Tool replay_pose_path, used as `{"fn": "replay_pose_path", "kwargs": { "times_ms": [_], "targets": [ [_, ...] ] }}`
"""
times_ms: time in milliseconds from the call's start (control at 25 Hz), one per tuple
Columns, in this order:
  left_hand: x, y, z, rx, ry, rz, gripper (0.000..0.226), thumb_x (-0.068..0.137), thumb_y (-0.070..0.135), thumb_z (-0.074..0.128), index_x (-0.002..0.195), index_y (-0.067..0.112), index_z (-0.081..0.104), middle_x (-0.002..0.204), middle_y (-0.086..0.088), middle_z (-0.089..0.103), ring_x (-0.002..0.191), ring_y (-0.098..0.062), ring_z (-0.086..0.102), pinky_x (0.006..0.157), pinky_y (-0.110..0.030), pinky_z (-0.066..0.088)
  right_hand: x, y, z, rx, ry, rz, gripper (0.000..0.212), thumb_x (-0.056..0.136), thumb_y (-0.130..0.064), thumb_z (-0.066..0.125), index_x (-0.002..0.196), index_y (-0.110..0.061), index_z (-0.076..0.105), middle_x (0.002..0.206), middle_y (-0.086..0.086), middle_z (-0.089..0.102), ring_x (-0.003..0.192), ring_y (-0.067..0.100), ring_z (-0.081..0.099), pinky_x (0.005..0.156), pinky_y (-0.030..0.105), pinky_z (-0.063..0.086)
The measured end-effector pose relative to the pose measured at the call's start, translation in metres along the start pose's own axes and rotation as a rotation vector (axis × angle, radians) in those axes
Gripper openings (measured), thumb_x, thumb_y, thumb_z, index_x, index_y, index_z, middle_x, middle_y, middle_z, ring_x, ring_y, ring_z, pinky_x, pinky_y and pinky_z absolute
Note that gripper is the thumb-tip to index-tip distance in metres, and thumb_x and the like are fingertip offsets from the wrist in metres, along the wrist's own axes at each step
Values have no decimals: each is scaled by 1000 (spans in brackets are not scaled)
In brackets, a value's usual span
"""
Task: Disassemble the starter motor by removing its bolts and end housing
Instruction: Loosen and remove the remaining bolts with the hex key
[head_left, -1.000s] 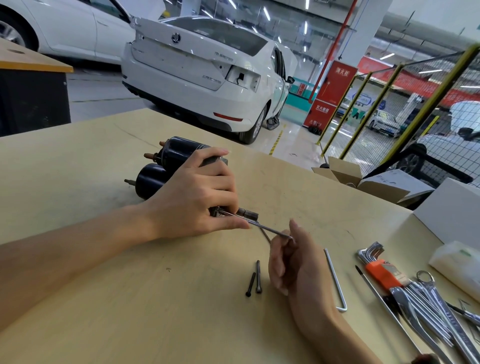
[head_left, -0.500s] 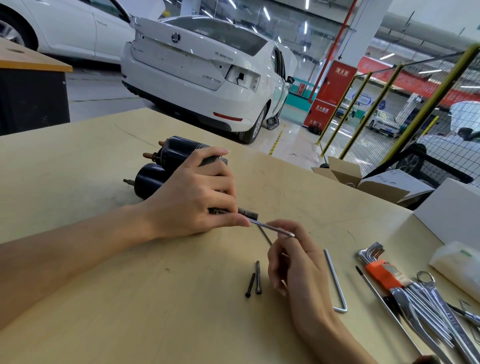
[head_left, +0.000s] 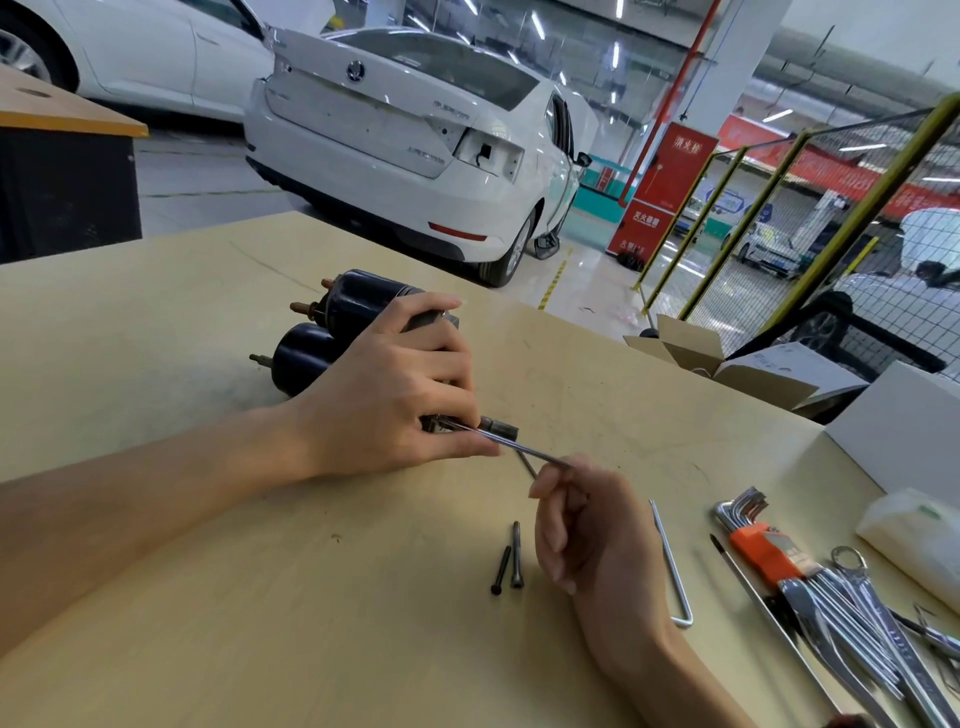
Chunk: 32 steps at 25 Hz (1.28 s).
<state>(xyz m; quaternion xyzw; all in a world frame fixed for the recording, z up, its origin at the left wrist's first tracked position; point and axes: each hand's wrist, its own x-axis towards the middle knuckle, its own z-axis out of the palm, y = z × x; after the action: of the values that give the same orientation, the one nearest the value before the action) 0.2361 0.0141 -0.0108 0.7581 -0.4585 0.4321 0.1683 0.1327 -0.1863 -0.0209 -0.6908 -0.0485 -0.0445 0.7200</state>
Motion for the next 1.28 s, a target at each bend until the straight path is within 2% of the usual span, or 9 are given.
{"fn": "replay_pose_path", "kwargs": {
  "times_ms": [120, 320, 440, 520, 720, 880, 1000, 1080, 1280],
  "targets": [
    [-2, 1, 0, 1, 7, 21, 26, 87, 46, 74, 73, 25, 75, 74, 13, 63, 88, -9, 59, 114, -46, 30, -2, -2, 0, -51, -20, -43, 27, 76, -21, 42, 70, -9, 65, 48, 8, 38, 39, 18, 33, 38, 19, 24],
    [1, -1, -2, -38, -8, 2, 30, 90, 48, 69, 73, 24, 75, 75, 14, 64, 88, -9, 60, 115, -45, 29, -2, 1, 0, -130, 3, -72, 40, 93, 2, 33, 77, -10, 68, 49, 8, 40, 39, 18, 34, 38, 19, 25],
    [-1, 0, 1, -30, 26, 13, 30, 89, 48, 70, 71, 23, 73, 73, 14, 63, 87, -9, 60, 115, -45, 30, -1, 3, 2, -133, 91, -24, 32, 97, -6, 38, 92, -20, 66, 53, 8, 44, 39, 17, 36, 37, 20, 24],
    [1, 2, 1, -36, 29, 1, 31, 88, 48, 71, 70, 23, 73, 73, 13, 63, 87, -8, 60, 114, -45, 31, 2, 2, 2, -108, 135, 21, 23, 100, -16, 41, 95, -20, 63, 56, 7, 46, 39, 16, 37, 36, 21, 24],
    [0, 1, 0, -42, 22, -14, 33, 87, 51, 70, 69, 23, 73, 73, 13, 64, 87, -10, 62, 116, -42, 28, 3, -2, 4, -19, 131, 133, 60, 98, -50, 33, 56, -17, 61, 48, 4, 39, 38, 16, 35, 35, 23, 24],
    [1, 2, -2, -30, 4, -13, 31, 84, 51, 74, 69, 24, 73, 73, 13, 64, 88, -8, 60, 115, -44, 30, 3, -4, 6, 65, 54, 151, 59, 86, -61, 38, 51, -17, 56, 47, 4, 37, 38, 17, 32, 36, 23, 22],
    [0, 1, -1, -19, 7, -3, 30, 84, 51, 75, 69, 24, 73, 73, 14, 63, 88, -8, 60, 115, -44, 29, 1, -4, 6, 76, 4, 107, 58, 86, -62, 45, 55, -15, 57, 49, 6, 37, 38, 17, 32, 36, 22, 23],
    [1, 2, -1, -17, 5, -1, 31, 85, 50, 74, 69, 24, 73, 73, 13, 63, 87, -10, 61, 115, -45, 29, 0, -3, 5, 84, -26, 67, 52, 83, -56, 42, 60, -14, 60, 49, 6, 37, 38, 17, 33, 36, 21, 23],
    [0, 2, -1, -6, -6, 6, 29, 87, 49, 72, 71, 24, 74, 74, 13, 64, 87, -11, 61, 115, -45, 29, -2, -1, 3, 37, -58, -5, 26, 77, -28, 45, 71, -12, 64, 49, 7, 37, 37, 17, 33, 37, 19, 23]
  ]
}}
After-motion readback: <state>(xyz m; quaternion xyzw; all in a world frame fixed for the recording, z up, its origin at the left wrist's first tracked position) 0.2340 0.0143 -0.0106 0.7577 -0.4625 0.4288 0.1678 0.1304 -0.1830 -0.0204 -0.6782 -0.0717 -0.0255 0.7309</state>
